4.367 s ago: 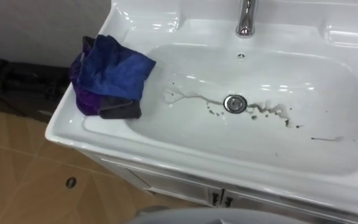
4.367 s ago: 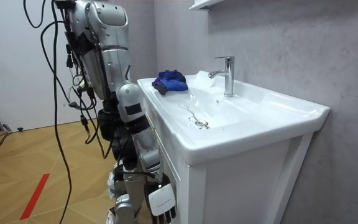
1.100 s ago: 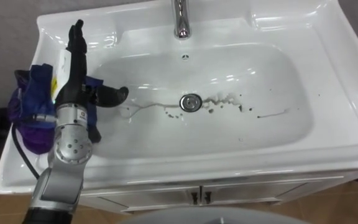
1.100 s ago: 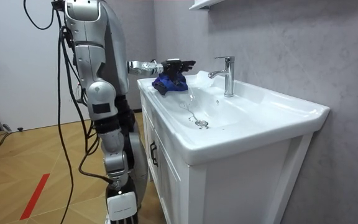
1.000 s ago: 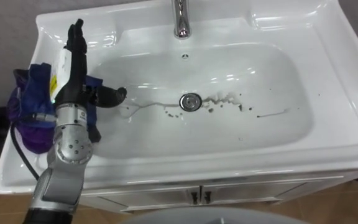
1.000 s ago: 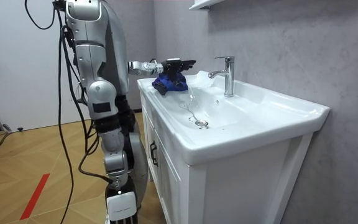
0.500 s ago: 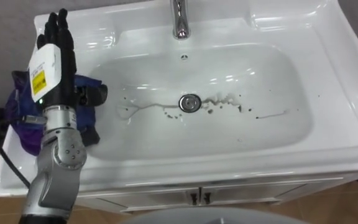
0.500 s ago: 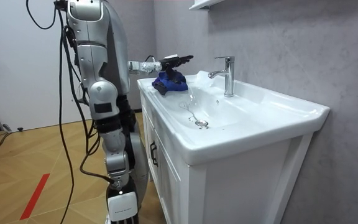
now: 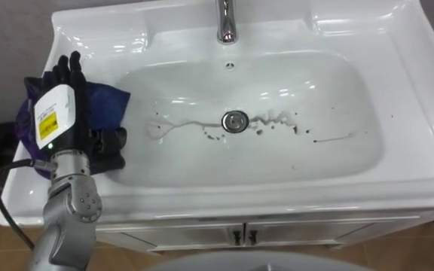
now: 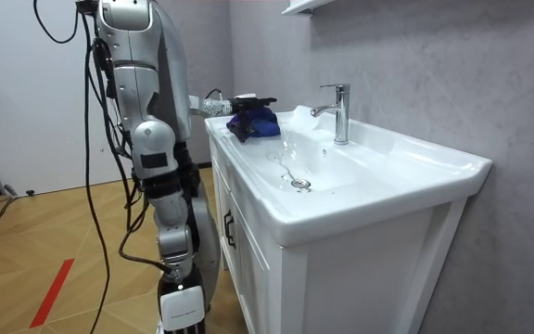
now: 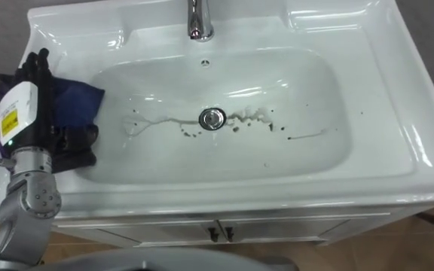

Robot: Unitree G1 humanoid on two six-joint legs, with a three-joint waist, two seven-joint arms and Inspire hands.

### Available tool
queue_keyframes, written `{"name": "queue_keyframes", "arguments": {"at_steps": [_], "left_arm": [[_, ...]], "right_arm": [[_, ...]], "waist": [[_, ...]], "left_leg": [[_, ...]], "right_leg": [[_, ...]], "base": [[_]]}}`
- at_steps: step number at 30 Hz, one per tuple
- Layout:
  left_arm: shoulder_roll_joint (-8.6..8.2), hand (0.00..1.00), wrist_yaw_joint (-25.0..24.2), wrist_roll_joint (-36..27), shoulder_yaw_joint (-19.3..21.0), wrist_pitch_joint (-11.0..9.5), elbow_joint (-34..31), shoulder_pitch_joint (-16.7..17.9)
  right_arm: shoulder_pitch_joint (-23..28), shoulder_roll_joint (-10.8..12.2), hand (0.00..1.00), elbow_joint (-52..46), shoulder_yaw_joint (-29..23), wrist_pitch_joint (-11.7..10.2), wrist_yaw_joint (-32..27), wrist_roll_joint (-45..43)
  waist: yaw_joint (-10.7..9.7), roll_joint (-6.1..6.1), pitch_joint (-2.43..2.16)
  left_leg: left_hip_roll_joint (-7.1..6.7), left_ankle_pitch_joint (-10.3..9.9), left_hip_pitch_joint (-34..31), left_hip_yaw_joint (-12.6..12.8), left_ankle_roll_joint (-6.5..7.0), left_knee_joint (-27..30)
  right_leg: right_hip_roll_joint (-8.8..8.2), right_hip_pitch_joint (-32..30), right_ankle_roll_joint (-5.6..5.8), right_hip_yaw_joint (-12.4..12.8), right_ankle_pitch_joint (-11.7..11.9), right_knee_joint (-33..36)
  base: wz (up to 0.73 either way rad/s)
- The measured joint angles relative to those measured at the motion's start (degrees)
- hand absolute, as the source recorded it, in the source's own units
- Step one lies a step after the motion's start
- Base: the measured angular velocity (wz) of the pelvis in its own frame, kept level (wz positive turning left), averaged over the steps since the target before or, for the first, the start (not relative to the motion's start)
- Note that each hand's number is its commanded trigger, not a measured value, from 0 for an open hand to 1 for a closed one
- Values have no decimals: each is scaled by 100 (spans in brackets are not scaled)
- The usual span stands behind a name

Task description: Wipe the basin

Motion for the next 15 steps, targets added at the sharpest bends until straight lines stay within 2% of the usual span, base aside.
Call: {"name": "queue_keyframes", "arguments": {"at_steps": [6, 15], "left_arm": [[-15, 0, 0, 1, -76, 69, 4, 164], [-53, 0, 11, 103, -226, 100, 272, 246]], "right_arm": [[-1, 3, 0, 13, 102, 12, -73, 27], [51, 3, 0, -13, 112, 212, -136, 89]], "waist": [[-1, -7, 5], [0, -51, 22]], "left_leg": [[-1, 0, 12, -12, 0, -1], [-2, 0, 93, -10, 0, -6]], "right_leg": [[0, 51, 0, -23, 0, -1], [4, 122, 3, -26, -1, -86]], "base": [[1], [0]]}}
